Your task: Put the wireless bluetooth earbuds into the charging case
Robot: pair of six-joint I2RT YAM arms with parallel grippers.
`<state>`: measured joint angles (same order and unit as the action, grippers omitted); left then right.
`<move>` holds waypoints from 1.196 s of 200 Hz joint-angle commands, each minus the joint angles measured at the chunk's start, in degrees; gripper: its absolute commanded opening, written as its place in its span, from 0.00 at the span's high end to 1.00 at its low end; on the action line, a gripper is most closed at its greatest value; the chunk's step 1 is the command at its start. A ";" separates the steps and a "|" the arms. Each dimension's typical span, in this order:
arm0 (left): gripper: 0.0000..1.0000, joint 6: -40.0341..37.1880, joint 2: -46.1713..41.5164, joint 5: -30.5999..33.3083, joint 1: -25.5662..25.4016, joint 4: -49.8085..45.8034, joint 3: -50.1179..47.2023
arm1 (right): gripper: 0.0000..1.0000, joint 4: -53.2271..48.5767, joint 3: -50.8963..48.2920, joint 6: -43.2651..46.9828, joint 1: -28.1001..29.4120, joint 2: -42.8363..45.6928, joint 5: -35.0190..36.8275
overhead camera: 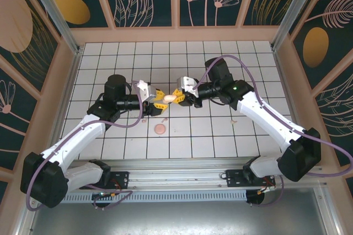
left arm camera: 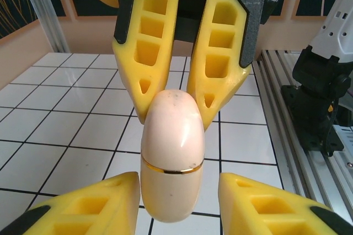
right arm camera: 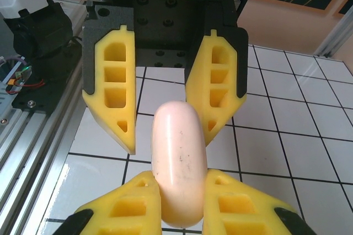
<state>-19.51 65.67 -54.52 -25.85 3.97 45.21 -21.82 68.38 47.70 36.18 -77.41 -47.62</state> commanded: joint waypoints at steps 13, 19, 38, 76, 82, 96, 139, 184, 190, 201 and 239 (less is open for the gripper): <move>0.62 -1.27 0.34 0.03 -0.32 -0.45 1.93 | 0.86 1.78 1.38 0.06 0.69 -0.73 -1.43; 0.62 -1.30 0.34 0.07 -0.30 -0.45 1.91 | 0.86 1.71 1.43 0.02 0.68 -0.84 -1.43; 0.62 -1.24 0.34 0.04 -0.33 -0.36 1.94 | 0.86 1.70 1.74 -0.12 0.90 -1.23 -1.60; 0.65 -1.23 0.19 0.42 -0.34 -0.39 1.84 | 0.86 1.79 2.14 -0.19 1.08 -1.65 -2.04; 0.67 -1.23 0.16 0.54 -0.35 -0.36 1.82 | 0.86 1.79 2.20 -0.16 1.17 -1.68 -2.04; 0.72 -1.17 0.08 0.49 -0.36 -0.36 1.83 | 0.86 1.79 2.28 -0.24 1.17 -1.70 -2.04; 0.83 -1.23 -0.10 0.96 -0.33 -0.64 1.83 | 0.86 1.87 2.11 -0.55 1.17 -1.52 -2.02; 0.85 -1.45 -0.37 1.17 -0.35 -0.74 1.95 | 0.69 6.20 0.03 -3.79 0.65 -0.25 -0.74; 0.85 -1.41 -0.37 1.04 -0.32 -0.80 2.00 | 0.65 7.40 -0.37 -4.72 0.41 0.04 -0.73; 0.86 -1.48 -0.37 0.82 -0.34 -0.89 2.03 | 0.61 9.68 -1.11 -6.52 -0.33 0.53 -0.79; 0.86 -1.76 -0.48 0.55 -0.43 -1.33 2.03 | 0.60 14.80 -1.93 -11.15 -3.08 1.28 -1.17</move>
<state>-20.29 65.71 -51.92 -25.85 3.68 46.09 -14.66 66.67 40.80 35.27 -78.06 -48.56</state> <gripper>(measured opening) 0.200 0.400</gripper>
